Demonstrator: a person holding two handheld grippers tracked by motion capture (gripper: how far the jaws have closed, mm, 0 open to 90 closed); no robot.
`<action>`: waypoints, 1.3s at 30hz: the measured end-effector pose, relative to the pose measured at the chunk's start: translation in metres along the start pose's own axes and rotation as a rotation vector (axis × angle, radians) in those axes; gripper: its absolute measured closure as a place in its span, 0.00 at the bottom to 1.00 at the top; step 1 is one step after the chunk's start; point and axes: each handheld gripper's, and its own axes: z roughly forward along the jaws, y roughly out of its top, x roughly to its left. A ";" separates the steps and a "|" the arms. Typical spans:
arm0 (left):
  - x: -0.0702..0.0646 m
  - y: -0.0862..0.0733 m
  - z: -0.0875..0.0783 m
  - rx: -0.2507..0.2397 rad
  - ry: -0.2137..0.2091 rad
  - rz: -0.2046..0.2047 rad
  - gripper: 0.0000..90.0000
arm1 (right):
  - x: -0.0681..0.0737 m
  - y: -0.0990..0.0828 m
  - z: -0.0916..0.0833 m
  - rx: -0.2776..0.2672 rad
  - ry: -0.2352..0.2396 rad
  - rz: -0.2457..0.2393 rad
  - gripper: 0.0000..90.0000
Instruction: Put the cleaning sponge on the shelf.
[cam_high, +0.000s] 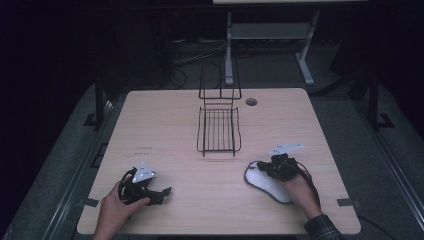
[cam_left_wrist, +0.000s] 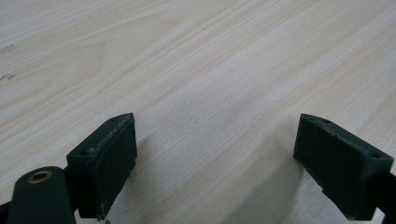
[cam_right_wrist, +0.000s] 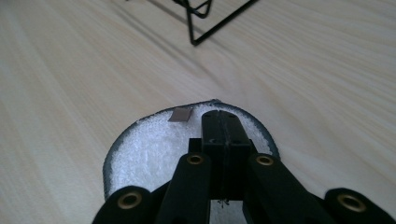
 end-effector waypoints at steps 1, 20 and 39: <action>0.000 0.000 0.000 0.000 0.000 0.000 0.14 | -0.002 -0.001 -0.001 -0.004 -0.010 0.006 1.00; 0.000 0.000 0.000 0.000 0.000 0.001 0.14 | -0.016 -0.006 -0.017 -0.052 -0.066 0.066 0.85; 0.000 0.000 0.000 0.002 -0.001 -0.001 0.14 | -0.022 -0.023 -0.041 0.007 -0.089 0.077 0.21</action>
